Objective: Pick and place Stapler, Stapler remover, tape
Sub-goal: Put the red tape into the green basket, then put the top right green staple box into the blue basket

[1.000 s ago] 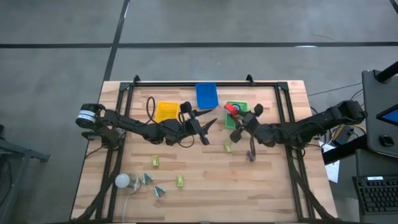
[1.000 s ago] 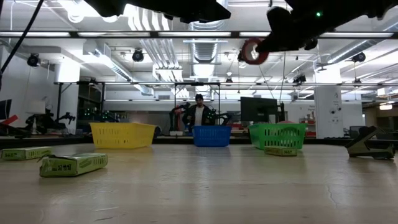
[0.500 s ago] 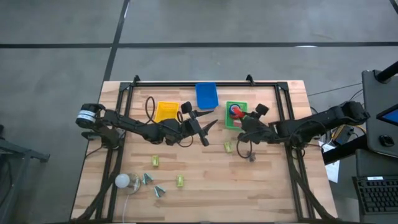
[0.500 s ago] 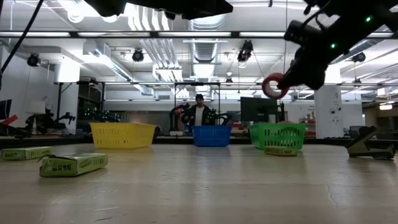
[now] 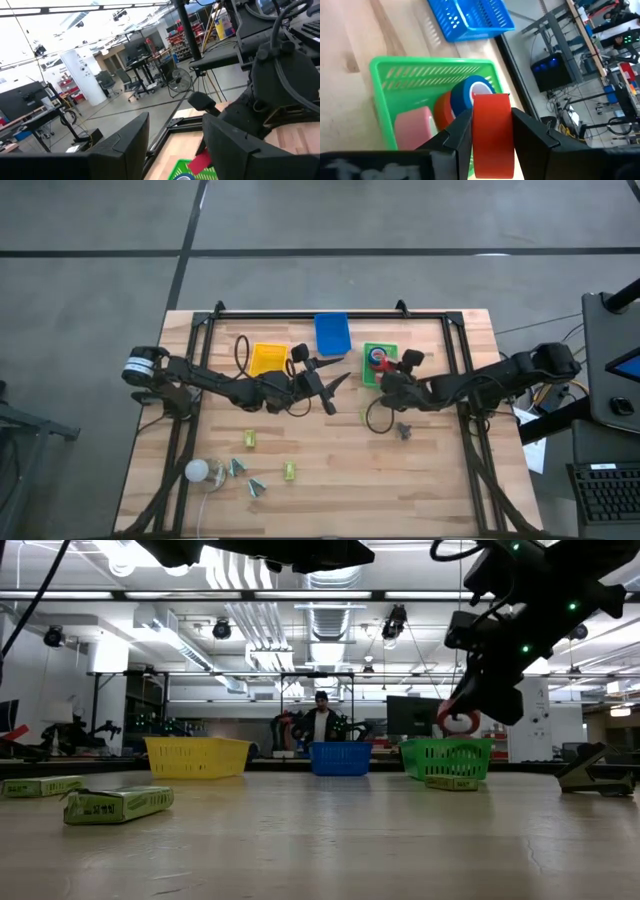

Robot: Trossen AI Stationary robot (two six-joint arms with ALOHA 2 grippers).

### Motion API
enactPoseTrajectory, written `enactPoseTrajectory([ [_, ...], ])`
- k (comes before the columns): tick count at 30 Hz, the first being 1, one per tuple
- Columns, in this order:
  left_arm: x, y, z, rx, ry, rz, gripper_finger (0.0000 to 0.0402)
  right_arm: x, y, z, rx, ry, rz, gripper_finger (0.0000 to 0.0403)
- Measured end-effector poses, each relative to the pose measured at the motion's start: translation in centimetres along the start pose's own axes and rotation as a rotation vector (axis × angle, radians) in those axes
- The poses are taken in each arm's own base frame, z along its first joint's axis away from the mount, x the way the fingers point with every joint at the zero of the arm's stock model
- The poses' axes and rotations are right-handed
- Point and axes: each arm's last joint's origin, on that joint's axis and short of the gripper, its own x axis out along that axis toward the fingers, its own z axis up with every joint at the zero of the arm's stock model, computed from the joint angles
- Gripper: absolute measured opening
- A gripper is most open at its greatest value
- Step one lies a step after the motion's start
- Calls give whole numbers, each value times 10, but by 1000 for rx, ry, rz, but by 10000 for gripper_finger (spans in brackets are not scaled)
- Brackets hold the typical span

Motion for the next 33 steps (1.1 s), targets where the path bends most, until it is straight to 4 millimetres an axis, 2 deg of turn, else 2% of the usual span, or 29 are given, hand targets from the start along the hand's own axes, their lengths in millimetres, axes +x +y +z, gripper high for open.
enactPoseTrajectory([
  [5,0,0,0,-1,0,0,188,6,4,-2,-6,29,2,144],
  [11,0,0,0,-1,0,0,188,5,4,-2,18,24,2,197],
  [17,0,0,-1,1,5,-2,188,-8,-7,18,139,-50,21,240],
  [21,0,-1,-1,-1,11,-5,188,-24,-13,34,253,-120,107,253],
  [28,0,-1,-1,-25,13,-7,188,-48,-3,39,375,-227,315,234],
  [33,-2,-5,-3,-54,39,-29,188,-56,9,35,421,-267,441,177],
])
